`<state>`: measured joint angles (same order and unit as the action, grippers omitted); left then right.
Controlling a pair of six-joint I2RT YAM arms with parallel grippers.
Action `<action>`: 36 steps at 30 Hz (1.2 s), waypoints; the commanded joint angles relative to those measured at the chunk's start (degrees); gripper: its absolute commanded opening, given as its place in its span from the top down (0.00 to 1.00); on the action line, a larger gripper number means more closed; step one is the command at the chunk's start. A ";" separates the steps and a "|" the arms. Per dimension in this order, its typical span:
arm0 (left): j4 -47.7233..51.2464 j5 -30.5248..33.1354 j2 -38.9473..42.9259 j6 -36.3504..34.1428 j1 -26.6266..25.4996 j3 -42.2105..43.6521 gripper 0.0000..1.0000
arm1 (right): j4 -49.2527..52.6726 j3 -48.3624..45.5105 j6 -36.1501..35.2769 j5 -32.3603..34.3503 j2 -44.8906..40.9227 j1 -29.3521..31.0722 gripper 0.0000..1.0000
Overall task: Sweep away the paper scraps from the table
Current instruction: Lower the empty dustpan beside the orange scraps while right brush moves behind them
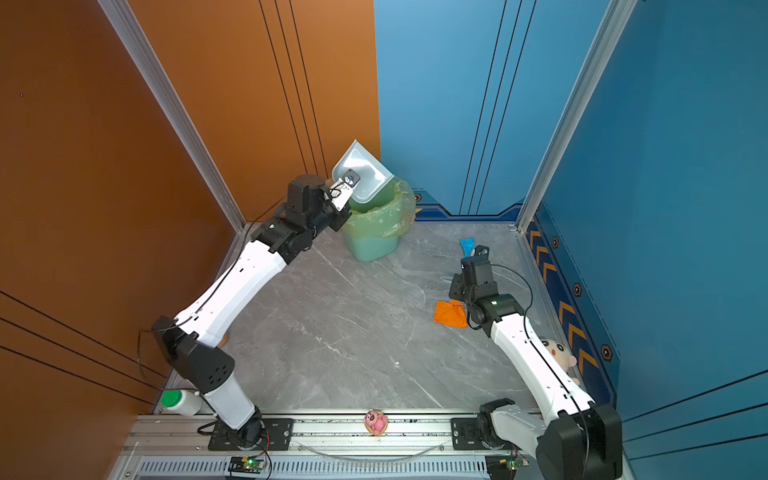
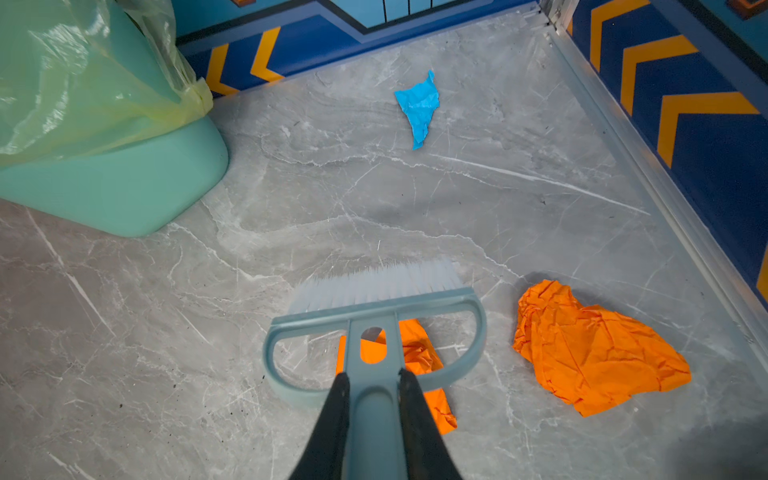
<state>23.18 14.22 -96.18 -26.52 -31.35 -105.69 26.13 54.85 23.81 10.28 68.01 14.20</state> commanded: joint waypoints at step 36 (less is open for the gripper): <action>10.45 -18.32 13.91 28.10 -5.88 36.09 1.00 | 23.33 41.27 -3.02 -4.80 47.18 -2.06 1.00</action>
<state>31.83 -1.48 -81.67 -0.51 -36.21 -70.85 48.80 93.67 22.63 3.38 112.42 12.91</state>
